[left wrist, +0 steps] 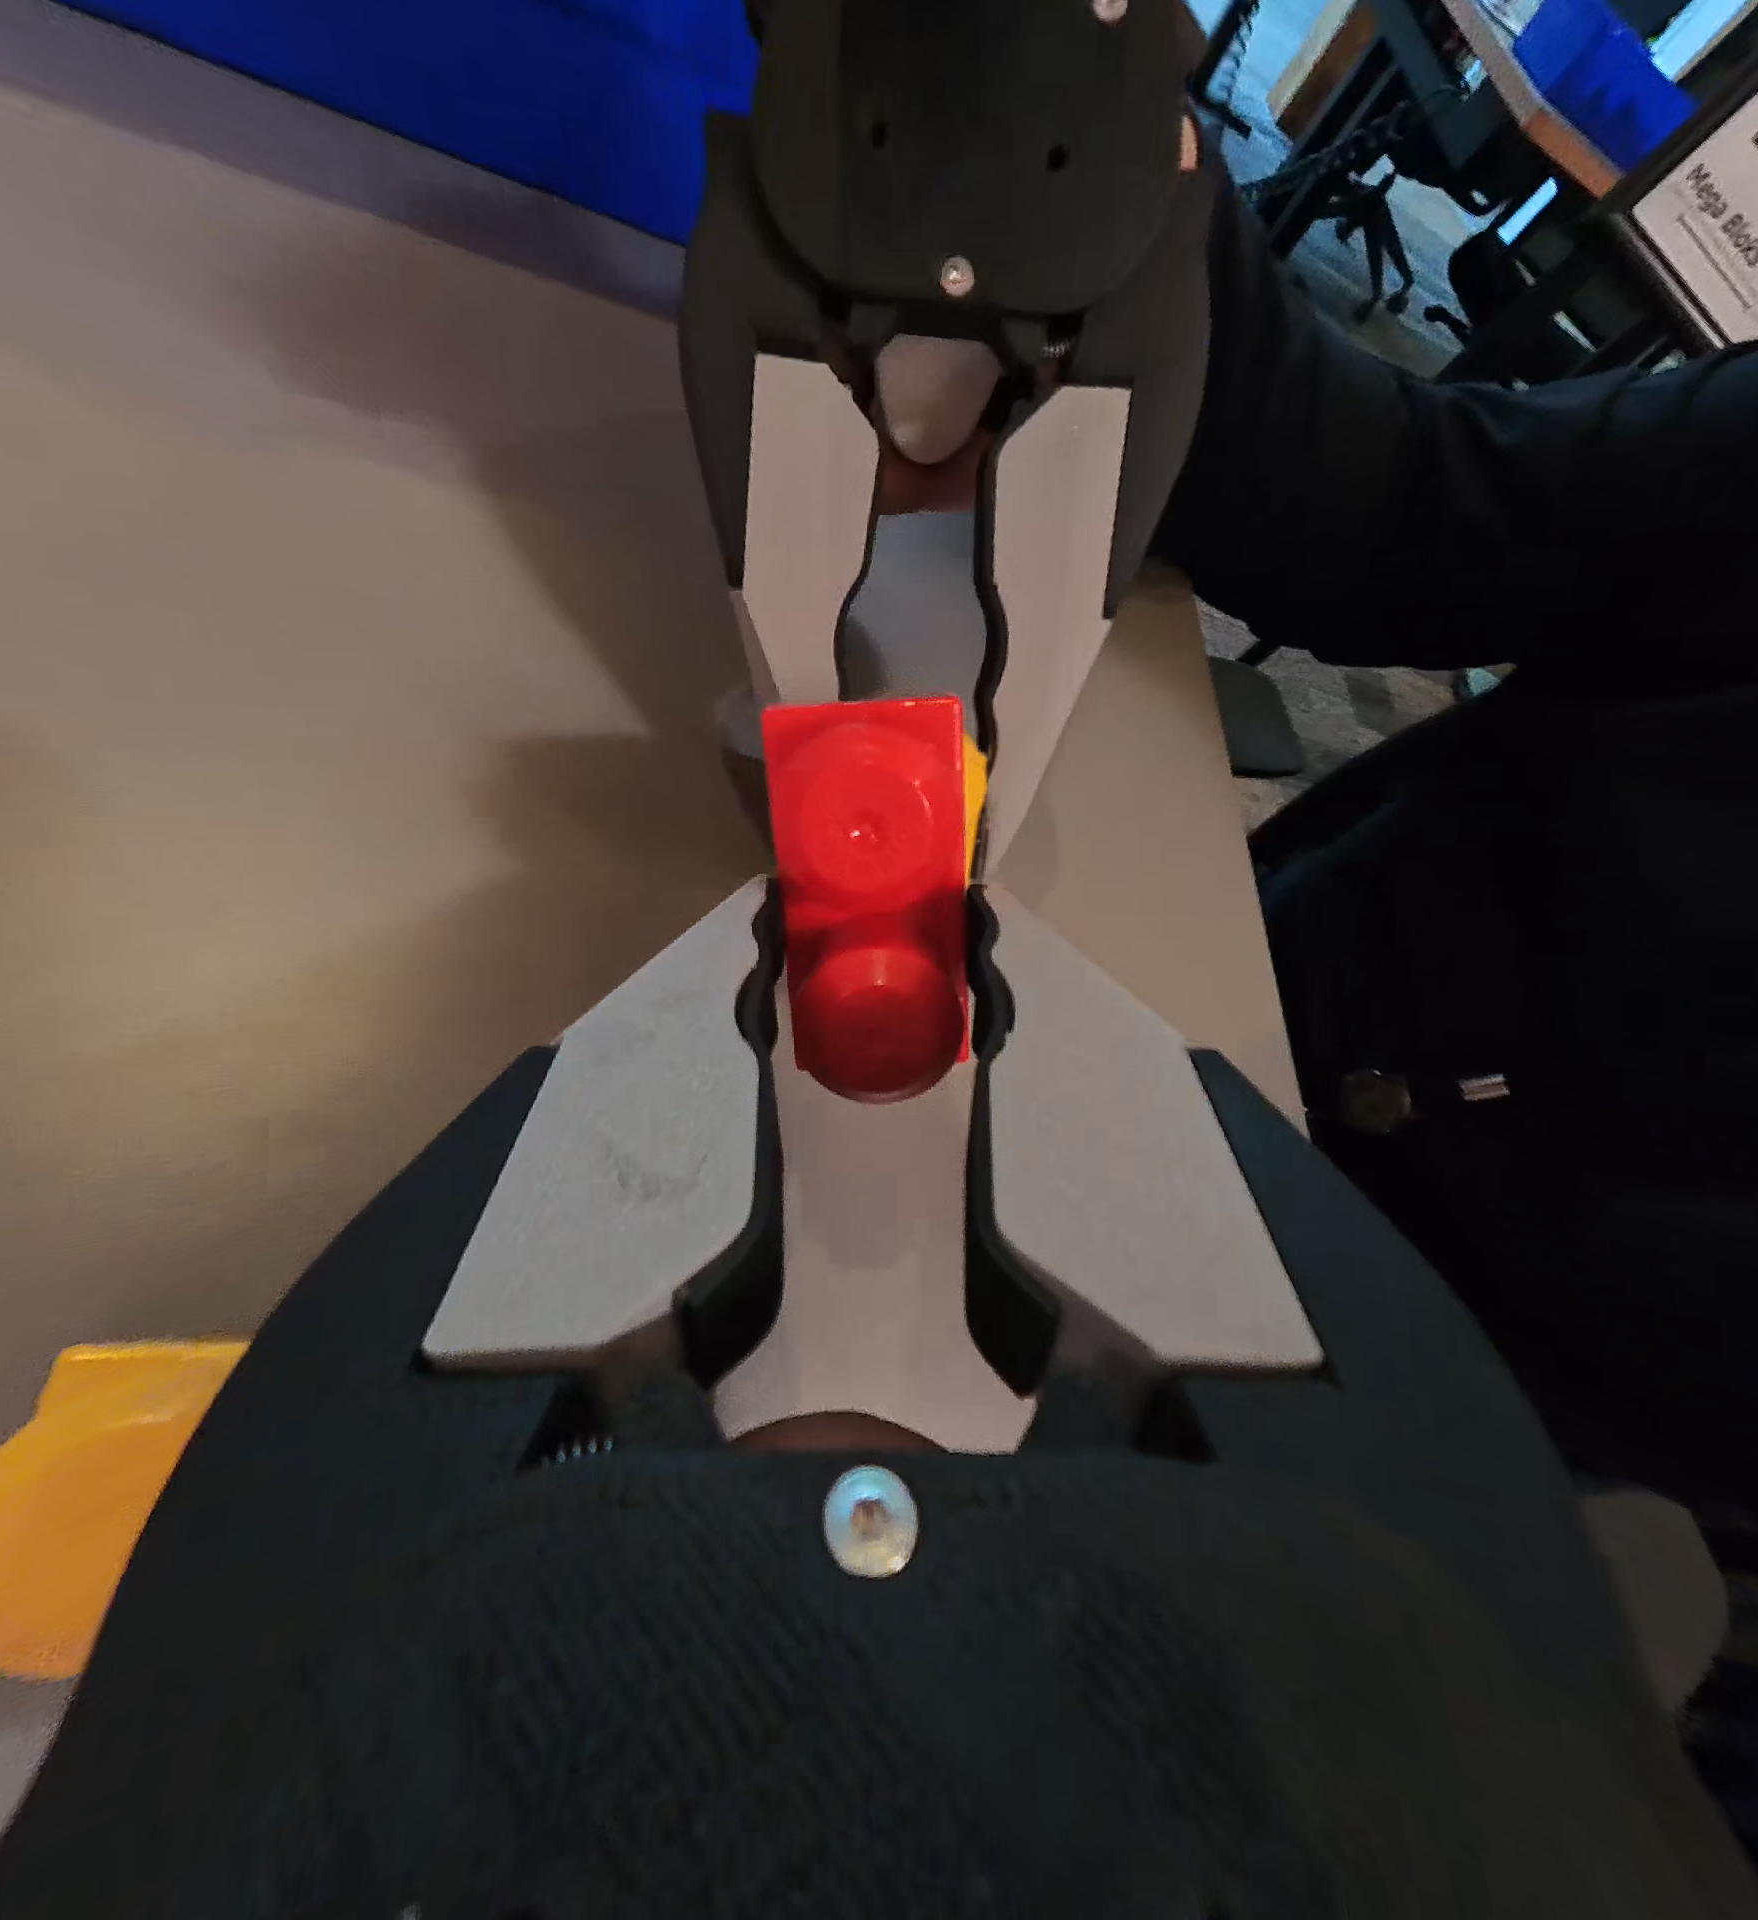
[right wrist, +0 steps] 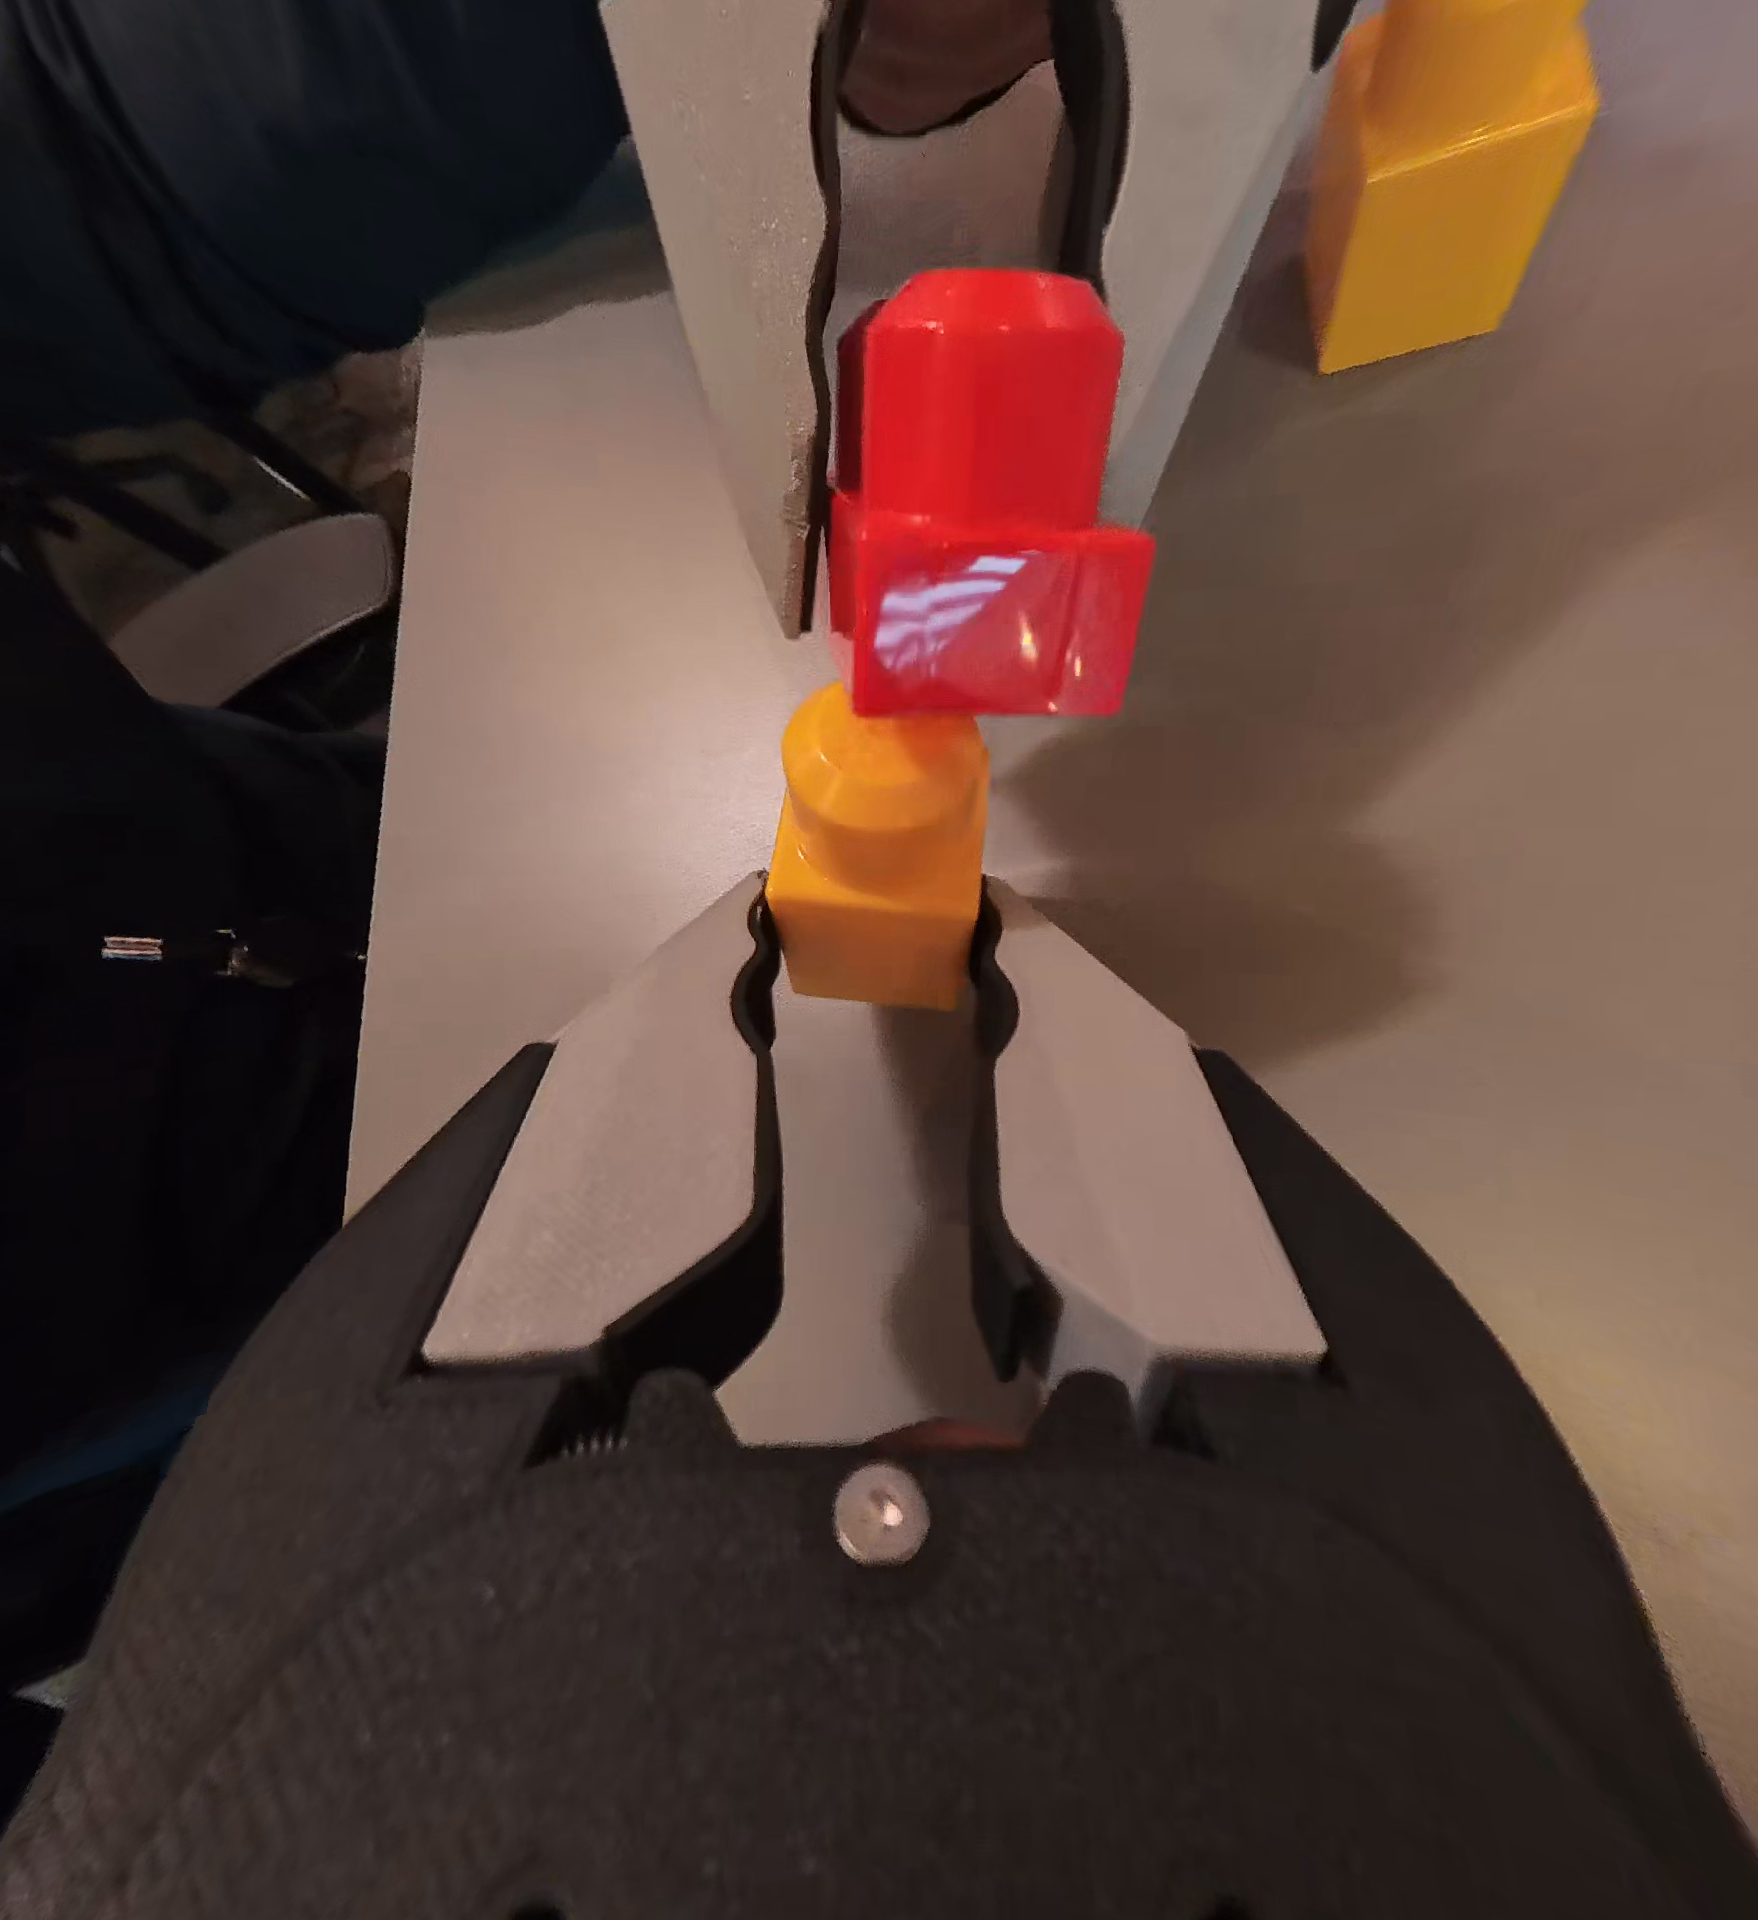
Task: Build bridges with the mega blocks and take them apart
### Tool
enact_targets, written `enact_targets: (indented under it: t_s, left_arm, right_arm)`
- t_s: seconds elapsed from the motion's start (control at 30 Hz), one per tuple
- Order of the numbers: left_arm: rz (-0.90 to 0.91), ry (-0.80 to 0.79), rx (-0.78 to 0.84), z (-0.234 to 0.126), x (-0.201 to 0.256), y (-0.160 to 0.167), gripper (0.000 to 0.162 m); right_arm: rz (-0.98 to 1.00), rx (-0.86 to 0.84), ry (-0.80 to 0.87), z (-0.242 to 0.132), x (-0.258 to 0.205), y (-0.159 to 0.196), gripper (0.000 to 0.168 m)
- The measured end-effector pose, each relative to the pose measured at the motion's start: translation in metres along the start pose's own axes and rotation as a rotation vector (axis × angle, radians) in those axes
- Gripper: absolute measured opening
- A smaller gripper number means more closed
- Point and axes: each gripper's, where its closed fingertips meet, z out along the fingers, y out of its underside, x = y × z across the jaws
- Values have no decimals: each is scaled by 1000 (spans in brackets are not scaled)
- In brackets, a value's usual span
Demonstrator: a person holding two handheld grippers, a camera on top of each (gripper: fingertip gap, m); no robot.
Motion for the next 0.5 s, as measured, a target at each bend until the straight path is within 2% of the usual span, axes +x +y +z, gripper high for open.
enact_targets:
  t_s: [0.23, 0.5]
  left_arm:
    - [36, 20, -116, 9, 6, 20, 32]
    - [29, 18, -107, 13, 5, 18, 32]
  right_arm:
    - [9, -16, 8, 0, 1, 3, 34]
    - [22, -47, -39, 4, -7, 9, 34]
